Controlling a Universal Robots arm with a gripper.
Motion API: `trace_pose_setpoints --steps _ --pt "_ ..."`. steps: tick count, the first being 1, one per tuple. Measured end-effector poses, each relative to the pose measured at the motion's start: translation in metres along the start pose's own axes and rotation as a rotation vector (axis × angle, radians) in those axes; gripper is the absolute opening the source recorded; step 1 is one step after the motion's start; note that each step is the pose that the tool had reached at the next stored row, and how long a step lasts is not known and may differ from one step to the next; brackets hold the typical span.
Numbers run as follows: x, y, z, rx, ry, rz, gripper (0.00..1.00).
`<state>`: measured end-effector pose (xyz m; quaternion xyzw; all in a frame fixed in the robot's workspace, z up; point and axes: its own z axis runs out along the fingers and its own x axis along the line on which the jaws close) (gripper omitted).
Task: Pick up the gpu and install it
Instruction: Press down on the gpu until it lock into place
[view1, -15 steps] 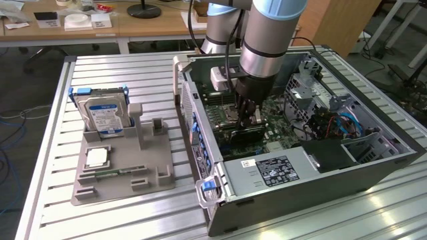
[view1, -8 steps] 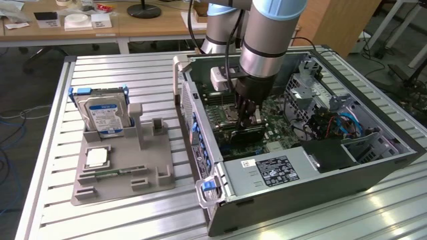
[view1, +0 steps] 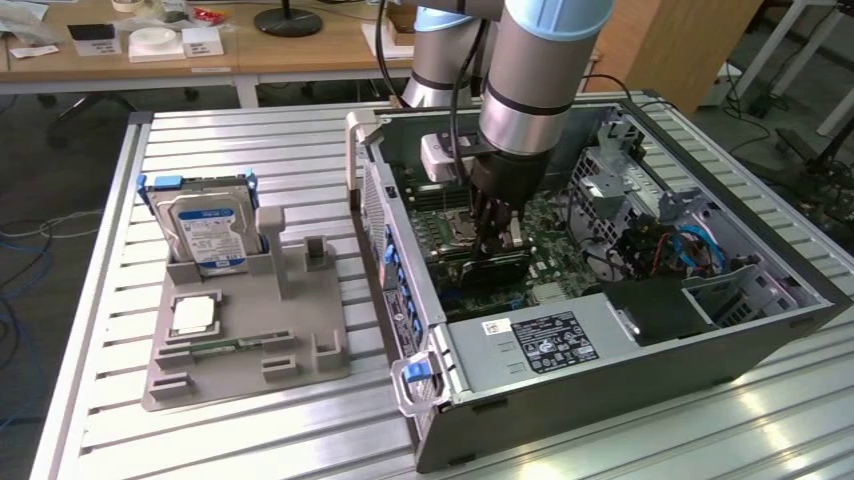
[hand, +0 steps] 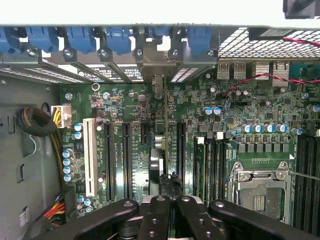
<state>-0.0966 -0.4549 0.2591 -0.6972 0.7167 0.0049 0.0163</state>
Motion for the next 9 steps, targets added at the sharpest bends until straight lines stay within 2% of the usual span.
trace_pose_setpoints --steps 4,6,9 --pt "0.000 -0.0001 -0.0029 0.0012 -0.0027 0.000 0.11" --pt "0.000 -0.0001 -0.0074 0.0002 -0.0003 0.000 0.11" --pt "0.000 -0.0002 -0.0143 0.0000 -0.0001 0.000 0.11"
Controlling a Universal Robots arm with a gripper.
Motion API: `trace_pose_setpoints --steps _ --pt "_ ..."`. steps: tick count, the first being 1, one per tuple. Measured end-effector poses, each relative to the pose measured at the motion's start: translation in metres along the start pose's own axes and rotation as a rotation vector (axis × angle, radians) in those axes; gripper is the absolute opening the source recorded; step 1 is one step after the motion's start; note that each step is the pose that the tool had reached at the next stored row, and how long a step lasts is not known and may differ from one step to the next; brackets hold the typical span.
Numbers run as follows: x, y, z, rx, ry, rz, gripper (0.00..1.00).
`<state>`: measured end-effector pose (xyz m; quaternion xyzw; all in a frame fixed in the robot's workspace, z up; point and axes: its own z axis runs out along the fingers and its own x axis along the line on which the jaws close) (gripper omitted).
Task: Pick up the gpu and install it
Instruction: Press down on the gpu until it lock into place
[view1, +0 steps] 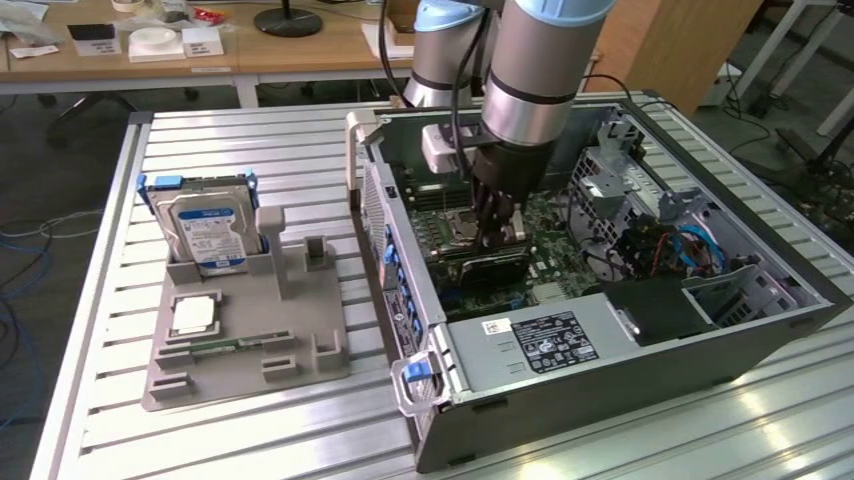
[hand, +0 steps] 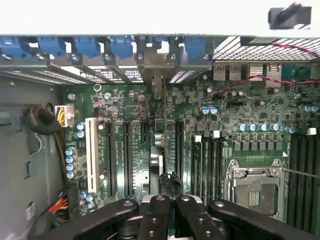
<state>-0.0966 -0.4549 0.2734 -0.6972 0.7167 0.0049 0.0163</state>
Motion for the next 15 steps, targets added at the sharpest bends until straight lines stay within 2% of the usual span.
trace_pose_setpoints --steps 15 --pt "-0.001 -0.0016 -0.0414 0.0000 0.0000 0.001 0.11"
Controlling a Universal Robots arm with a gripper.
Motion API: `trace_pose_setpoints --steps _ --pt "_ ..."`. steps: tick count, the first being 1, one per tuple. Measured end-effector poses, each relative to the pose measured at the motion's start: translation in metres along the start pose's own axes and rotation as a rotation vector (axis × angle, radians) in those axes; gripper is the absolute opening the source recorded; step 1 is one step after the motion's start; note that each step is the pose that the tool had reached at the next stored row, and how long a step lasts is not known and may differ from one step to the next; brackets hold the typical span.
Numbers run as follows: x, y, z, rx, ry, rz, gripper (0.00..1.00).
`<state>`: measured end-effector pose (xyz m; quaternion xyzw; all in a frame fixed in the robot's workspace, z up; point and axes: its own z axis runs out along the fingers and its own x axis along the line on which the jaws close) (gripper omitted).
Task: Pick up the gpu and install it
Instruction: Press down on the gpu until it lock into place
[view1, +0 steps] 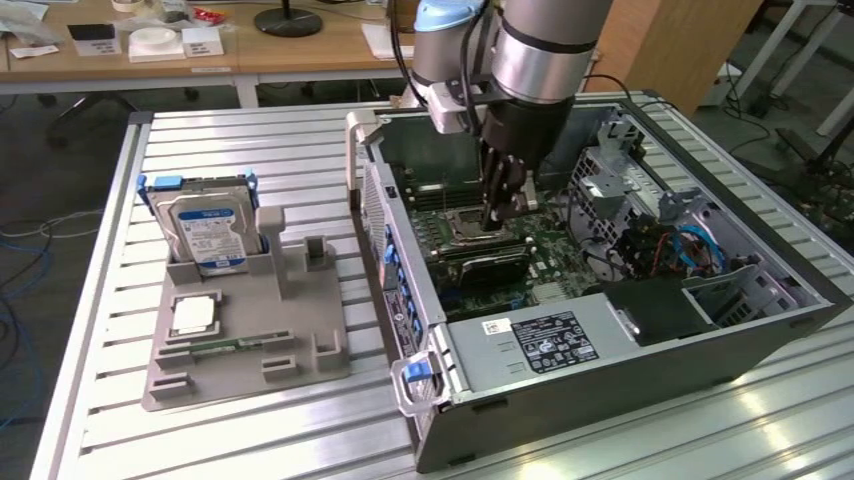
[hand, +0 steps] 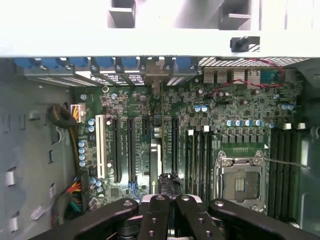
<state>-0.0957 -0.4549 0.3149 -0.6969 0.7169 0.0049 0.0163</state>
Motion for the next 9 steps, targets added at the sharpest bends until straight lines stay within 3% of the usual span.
trace_pose_setpoints --steps 6,9 --pt "0.000 -0.0004 -0.0144 0.0000 0.0001 0.000 0.11" --pt "0.000 -0.0004 -0.0164 0.0001 -0.0002 0.000 0.11"
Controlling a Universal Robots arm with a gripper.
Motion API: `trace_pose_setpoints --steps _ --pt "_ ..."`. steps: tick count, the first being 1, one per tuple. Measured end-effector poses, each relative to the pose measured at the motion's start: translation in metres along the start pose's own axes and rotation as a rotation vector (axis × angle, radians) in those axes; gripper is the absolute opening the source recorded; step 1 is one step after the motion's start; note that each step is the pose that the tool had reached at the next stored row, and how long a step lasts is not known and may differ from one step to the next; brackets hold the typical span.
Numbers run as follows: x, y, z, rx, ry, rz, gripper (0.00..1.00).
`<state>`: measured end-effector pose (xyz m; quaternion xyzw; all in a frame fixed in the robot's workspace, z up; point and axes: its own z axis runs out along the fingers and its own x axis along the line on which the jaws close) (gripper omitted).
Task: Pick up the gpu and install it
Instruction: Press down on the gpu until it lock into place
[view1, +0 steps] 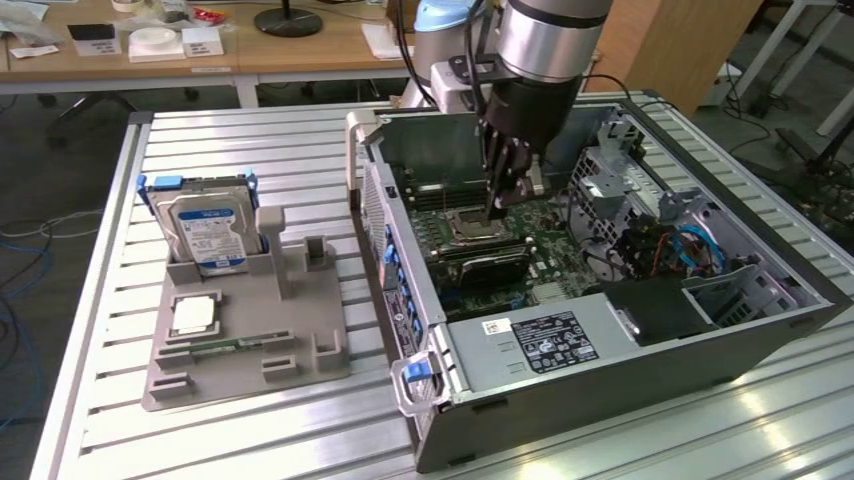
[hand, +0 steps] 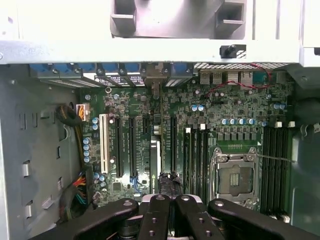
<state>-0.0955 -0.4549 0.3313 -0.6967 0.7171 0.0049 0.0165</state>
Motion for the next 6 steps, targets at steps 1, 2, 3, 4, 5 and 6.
trace_pose_setpoints --steps 1,2,3,4,5,6 --pt "0.0000 0.0000 0.0000 0.0001 -0.0001 0.000 0.11" --pt "0.0000 0.0000 -0.0002 0.0000 0.0000 0.000 0.11" --pt "0.0000 0.0000 -0.0009 -0.0001 0.0002 0.000 0.11" --pt "-0.0001 0.0000 -0.0016 -0.0001 0.0002 0.000 0.11" --pt "0.0000 0.0000 -0.0017 -0.0001 0.0002 0.000 0.11" --pt "0.0000 0.0000 -0.0017 -0.0001 0.0002 0.000 0.11"
